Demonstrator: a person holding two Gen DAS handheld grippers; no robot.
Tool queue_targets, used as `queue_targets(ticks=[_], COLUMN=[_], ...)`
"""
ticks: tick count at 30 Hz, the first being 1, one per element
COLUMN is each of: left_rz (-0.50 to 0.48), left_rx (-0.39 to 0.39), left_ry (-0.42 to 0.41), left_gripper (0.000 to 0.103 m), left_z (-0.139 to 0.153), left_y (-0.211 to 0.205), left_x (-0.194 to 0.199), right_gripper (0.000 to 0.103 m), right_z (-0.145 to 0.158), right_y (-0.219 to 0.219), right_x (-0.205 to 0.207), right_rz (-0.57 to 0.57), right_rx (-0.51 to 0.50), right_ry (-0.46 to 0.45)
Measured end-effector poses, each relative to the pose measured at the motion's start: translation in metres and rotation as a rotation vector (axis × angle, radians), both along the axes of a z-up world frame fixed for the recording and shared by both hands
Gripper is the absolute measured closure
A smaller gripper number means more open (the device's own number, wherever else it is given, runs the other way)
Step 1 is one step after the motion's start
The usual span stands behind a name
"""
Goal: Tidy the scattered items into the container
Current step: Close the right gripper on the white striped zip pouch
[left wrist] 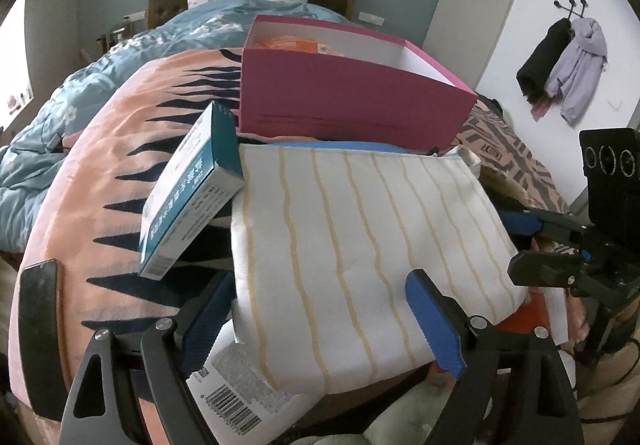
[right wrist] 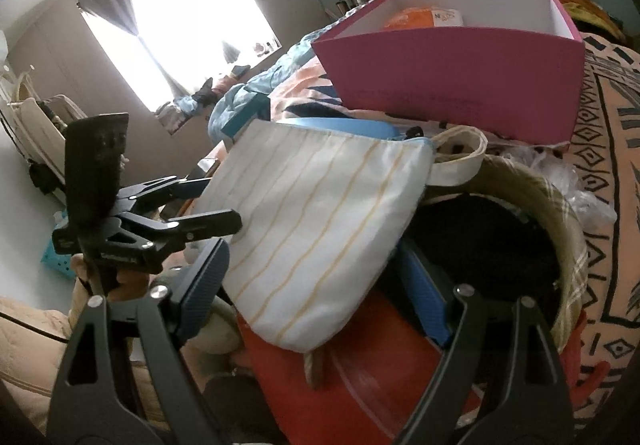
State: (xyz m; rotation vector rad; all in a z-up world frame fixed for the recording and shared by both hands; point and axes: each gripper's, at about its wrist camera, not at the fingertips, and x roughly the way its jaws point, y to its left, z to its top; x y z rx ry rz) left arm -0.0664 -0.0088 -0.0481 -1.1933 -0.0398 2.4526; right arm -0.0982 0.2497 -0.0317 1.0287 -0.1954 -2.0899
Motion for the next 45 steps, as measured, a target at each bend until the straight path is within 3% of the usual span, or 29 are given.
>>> queue_targets(ticks=[6, 9, 14, 21, 23, 25, 27, 33, 45], left_rz=[0.003, 0.008, 0.018, 0.006, 0.006, 0.017, 0.022, 0.032, 0.005], left_rx=[0.001, 0.007, 0.006, 0.008, 0.017, 0.021, 0.033, 0.038, 0.05], left_ry=[0.029, 0.039, 0.054, 0.08, 0.082, 0.081, 0.076, 0.059, 0.111], left_gripper=[0.015, 0.016, 0.016, 0.017, 0.025, 0.043, 0.05, 0.062, 0.066], left_z=[0.004, 0.006, 0.011, 0.018, 0.019, 0.021, 0.021, 0.018, 0.038], left_y=[0.002, 0.0, -0.002, -0.002, -0.004, -0.007, -0.01, -0.011, -0.006], left_x=[0.004, 0.007, 0.013, 0.019, 0.02, 0.018, 0.017, 0.012, 0.014], right_gripper=[0.019, 0.029, 0.055, 0.061, 0.064, 0.064, 0.066, 0.073, 0.075], right_z=[0.002, 0.002, 0.002, 0.01, 0.012, 0.015, 0.015, 0.017, 0.03], right_y=[0.001, 0.003, 0.01, 0.014, 0.018, 0.022, 0.025, 0.03, 0.046], right_x=[0.001, 0.003, 0.004, 0.01, 0.01, 0.009, 0.009, 0.011, 0.012], right_rz=[-0.012, -0.024, -0.045, -0.052, -0.068, -0.081, -0.093, -0.107, -0.134], right_rx=[-0.018, -0.003, 0.01, -0.005, -0.017, -0.016, -0.017, -0.015, -0.046], right_ry=[0.01, 0.024, 0.035, 0.085, 0.101, 0.114, 0.115, 0.121, 0.156])
